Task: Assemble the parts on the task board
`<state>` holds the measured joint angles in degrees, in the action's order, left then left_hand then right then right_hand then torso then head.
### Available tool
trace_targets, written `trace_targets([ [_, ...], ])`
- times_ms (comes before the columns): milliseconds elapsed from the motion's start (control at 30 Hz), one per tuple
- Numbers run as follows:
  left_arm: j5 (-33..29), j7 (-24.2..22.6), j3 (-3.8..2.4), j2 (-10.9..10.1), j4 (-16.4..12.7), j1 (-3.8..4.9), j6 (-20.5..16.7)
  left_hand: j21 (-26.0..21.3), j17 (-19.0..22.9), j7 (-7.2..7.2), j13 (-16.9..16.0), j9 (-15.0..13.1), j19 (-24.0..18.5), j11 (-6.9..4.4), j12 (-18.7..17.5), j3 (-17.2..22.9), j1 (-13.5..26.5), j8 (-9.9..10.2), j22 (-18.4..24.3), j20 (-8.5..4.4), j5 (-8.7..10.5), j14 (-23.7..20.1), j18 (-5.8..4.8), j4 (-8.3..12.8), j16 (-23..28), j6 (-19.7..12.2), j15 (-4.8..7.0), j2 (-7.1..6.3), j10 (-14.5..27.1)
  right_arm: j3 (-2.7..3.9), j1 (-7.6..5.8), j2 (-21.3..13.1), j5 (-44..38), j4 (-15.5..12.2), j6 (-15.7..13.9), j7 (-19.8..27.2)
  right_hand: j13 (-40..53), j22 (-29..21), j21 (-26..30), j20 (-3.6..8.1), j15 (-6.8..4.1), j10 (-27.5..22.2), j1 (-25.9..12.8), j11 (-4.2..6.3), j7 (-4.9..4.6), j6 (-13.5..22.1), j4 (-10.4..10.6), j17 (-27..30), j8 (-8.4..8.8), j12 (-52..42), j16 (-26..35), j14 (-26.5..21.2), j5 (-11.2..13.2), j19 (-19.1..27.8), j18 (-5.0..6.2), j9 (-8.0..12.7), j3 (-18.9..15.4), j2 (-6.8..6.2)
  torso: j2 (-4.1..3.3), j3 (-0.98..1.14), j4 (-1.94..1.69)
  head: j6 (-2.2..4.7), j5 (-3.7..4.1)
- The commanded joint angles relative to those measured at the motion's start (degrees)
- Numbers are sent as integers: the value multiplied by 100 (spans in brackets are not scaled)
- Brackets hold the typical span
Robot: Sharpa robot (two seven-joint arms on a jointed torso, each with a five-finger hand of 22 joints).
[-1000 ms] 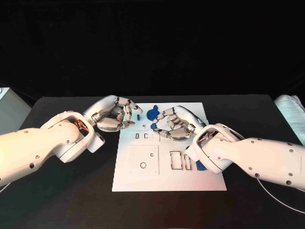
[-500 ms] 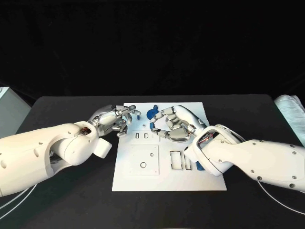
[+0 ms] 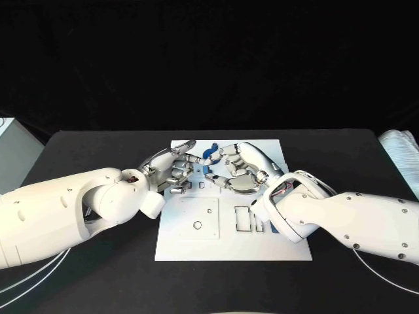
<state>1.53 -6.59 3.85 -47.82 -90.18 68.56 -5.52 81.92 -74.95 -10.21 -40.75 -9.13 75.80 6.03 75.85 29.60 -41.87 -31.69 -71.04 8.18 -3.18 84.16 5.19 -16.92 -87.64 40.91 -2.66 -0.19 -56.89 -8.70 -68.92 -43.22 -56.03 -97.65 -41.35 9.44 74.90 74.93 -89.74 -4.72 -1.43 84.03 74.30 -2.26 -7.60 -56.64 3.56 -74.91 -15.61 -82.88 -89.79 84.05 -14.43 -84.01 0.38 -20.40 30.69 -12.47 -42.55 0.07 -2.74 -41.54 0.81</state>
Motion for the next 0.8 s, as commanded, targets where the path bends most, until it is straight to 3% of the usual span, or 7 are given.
trace_targets([
  [33,-223,179,-5,48,-21,-1,353,53,-852,7,-215,19,78,-20,63,-75,168,29,-100,-12,-1,279,-113,-9,-44,74,43,92,-185,3,5,14,-129,-14,-86,139,986,1507,-26,14,1,129,45,-28,32,9,-21,-1503,-17,-33,-19,594,-21,-599,-38,-4,-4,20,2,0,-2,-10,-10],
  [333,-218,335,-7,110,-3,0,646,238,-1223,60,-766,60,358,-70,218,-177,510,86,-481,-52,-3,460,-194,-10,-157,266,88,329,-649,4,6,21,-152,-24,-123,169,986,1507,-26,14,1,129,45,-28,32,9,-21,-1503,-17,-33,-19,594,-21,-599,-38,-4,-4,20,-1,5,-4,-22,-8],
  [800,-194,417,-10,133,51,0,846,274,-1398,151,-1156,43,394,-149,313,-219,705,60,-540,-102,-4,539,-204,-6,-206,547,153,460,-966,5,6,-2,-155,-26,-132,190,986,1507,-26,14,1,129,45,-28,32,9,-21,-1503,-17,-33,-19,594,-21,-599,-38,-4,-4,20,2,2,0,-29,-5],
])
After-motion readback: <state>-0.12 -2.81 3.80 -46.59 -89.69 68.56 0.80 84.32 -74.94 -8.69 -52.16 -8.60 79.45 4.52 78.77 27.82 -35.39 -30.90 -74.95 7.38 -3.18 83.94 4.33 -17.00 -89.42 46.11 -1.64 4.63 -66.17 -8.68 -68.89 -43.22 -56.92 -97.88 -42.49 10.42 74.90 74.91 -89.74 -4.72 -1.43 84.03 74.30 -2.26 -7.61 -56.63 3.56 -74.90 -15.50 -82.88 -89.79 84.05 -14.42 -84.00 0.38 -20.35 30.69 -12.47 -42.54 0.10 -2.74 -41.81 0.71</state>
